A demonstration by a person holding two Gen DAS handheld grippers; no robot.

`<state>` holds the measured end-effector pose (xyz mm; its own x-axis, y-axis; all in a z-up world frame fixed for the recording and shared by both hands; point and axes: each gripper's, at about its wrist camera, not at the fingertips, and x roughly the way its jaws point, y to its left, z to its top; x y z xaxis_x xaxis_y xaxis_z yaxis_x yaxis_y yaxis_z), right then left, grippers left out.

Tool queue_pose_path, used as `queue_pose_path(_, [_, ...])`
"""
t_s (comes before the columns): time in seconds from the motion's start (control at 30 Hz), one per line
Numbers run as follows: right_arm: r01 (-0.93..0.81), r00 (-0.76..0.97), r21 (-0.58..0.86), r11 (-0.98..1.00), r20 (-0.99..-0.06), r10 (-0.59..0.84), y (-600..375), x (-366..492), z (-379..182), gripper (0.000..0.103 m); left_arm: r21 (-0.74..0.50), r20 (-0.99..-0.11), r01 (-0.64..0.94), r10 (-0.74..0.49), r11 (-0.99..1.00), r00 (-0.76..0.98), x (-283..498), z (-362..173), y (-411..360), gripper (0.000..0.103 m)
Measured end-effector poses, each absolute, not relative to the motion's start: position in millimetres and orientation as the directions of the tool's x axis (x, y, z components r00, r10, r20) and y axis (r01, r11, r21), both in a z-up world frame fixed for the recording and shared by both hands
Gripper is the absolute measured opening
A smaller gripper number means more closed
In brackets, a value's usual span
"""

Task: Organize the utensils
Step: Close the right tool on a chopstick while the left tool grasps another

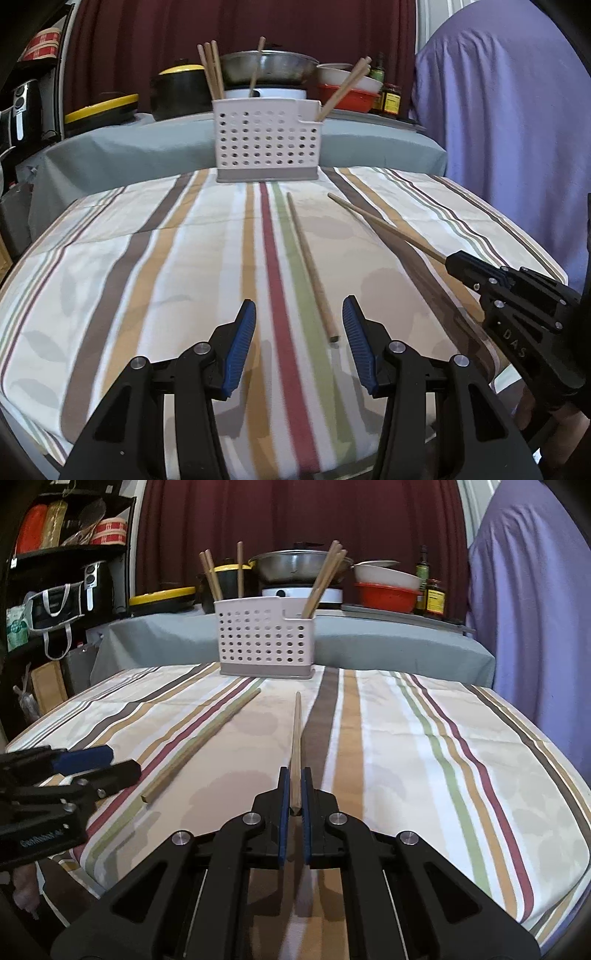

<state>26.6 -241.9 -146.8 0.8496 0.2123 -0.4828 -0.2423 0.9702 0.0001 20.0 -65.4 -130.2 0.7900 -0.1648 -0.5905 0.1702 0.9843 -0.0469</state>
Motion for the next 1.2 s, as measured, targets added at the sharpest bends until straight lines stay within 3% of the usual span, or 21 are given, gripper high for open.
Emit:
queue_pose_path(0.23, [-0.244, 0.848, 0.046, 0.969, -0.475, 0.237, -255.0, 26.1, -150.6, 0.006, -0.024, -0.6, 0.186, -0.163, 0.982, 0.784, 24.4, -138.8, -82.4, 0.035])
queue_pose_path(0.5, [-0.254, 0.843, 0.085, 0.964, -0.469, 0.263, -262.3, 26.5, -154.1, 0.006, 0.003, -0.625, 0.178, -0.137, 0.984, 0.768, 30.3, -147.4, -89.3, 0.027])
queue_pose_path(0.7, [-0.257, 0.841, 0.096, 0.962, -0.467, 0.272, -263.6, 27.0, -154.2, 0.006, 0.023, -0.623, 0.176, -0.123, 0.984, 0.772, 30.6, -147.8, -91.7, 0.014])
queue_pose_path(1.2, [-0.259, 0.852, 0.081, 0.962, -0.451, 0.267, -260.7, 22.9, -148.2, 0.006, 0.031, -0.599, 0.153, -0.104, 0.988, 0.794, 25.6, -141.0, -84.7, 0.007])
